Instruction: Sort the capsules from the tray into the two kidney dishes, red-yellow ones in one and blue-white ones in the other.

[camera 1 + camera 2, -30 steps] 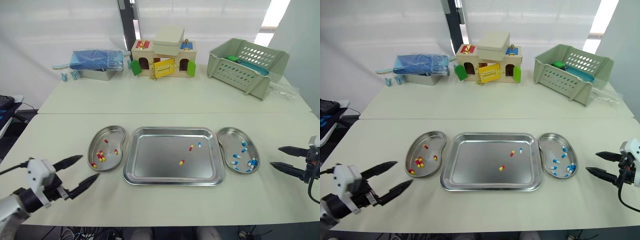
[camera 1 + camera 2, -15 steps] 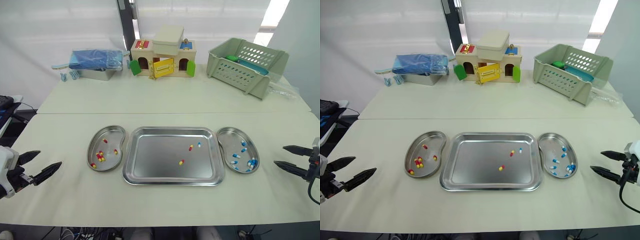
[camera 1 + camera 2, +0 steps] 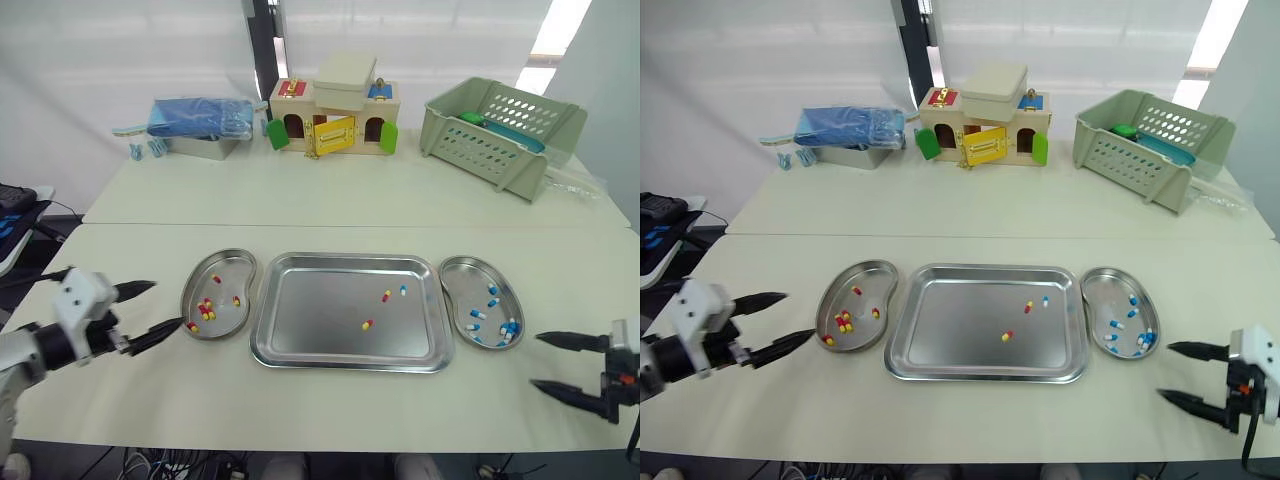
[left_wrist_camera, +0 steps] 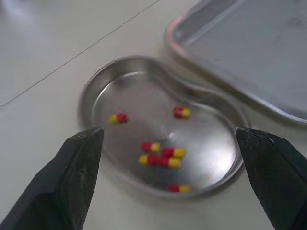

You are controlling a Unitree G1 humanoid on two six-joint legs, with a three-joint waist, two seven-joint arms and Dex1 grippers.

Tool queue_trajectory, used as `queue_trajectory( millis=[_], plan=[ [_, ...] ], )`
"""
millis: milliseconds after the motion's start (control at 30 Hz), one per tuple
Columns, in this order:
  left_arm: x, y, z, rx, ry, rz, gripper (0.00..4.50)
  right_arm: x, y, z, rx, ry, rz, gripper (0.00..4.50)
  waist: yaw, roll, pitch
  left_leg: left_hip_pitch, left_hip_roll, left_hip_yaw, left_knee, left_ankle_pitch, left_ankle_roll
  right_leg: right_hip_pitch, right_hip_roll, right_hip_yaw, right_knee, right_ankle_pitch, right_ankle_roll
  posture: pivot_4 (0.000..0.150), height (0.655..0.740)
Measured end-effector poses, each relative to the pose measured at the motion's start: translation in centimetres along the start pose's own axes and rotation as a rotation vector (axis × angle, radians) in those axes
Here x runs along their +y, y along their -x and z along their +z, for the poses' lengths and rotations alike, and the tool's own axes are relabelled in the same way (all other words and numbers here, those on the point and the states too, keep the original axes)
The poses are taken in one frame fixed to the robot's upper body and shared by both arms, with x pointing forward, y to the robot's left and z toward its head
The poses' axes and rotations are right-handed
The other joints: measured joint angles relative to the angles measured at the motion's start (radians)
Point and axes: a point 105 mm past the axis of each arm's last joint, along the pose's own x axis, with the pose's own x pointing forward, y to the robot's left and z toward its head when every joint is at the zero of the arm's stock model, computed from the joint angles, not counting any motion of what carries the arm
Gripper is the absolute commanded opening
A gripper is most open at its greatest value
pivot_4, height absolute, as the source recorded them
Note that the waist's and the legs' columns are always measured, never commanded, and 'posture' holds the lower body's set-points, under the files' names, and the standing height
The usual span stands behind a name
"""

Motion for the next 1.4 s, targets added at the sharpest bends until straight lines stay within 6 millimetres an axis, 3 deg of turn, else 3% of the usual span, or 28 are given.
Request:
queue_trajectory(
  millis=[133,300,700,1067,1267,1400],
  plan=[
    [-3.9,-4.4,2.3,-0.055,-0.041,-0.246,4.5,3.3,-2.9,0.6,-0.083,-0.008,0.038,4.47,0.0,0.0,0.0,0.0,0.0,-0.001,0.0,0.0,0.0,0.0,0.0,0.0,0.0,0.0,0.0,0.15,0.74],
    [-7.9,-7.8,3.5,-0.062,-0.136,-0.544,4.5,5.1,-5.1,1.5,-0.186,-0.024,0.011,4.47,-0.001,0.0,0.0,0.0,0.0,-0.001,0.0,0.0,0.0,0.0,0.001,0.0,0.0,0.0,0.0,0.15,0.74],
    [-10.1,-15.0,7.1,-0.138,-0.341,-0.842,4.5,6.1,-6.3,1.3,-0.215,-0.04,-0.126,4.47,-0.002,0.0,0.0,0.0,-0.001,-0.002,0.002,0.0,0.0,0.001,0.001,-0.002,0.001,0.0,0.0,0.15,0.74],
    [-11.4,-19.7,6.9,-0.125,-0.377,-0.806,4.5,6.4,-7.3,2.0,-0.231,-0.037,-0.18,4.47,-0.002,-0.001,0.0,0.0,-0.001,-0.003,0.002,0.0,0.0,0.001,0.001,-0.002,0.0,0.0,0.0,0.15,0.74],
    [-12.5,-19.9,4.8,-0.053,-0.32,-0.734,4.5,6.3,-7.3,1.9,-0.229,-0.044,-0.194,4.47,-0.003,0.0,0.0,0.0,-0.002,-0.004,0.002,0.0,0.0,0.001,0.001,-0.002,0.001,0.0,0.0,0.15,0.74],
    [-12.6,-20.0,4.9,-0.017,-0.305,-0.693,4.5,6.3,-7.3,1.8,-0.224,-0.044,-0.191,4.47,0.001,0.0,0.0,0.0,-0.002,-0.005,0.003,0.0,0.0,0.002,0.001,-0.002,0.001,0.0,0.0,0.15,0.74]
  ],
)
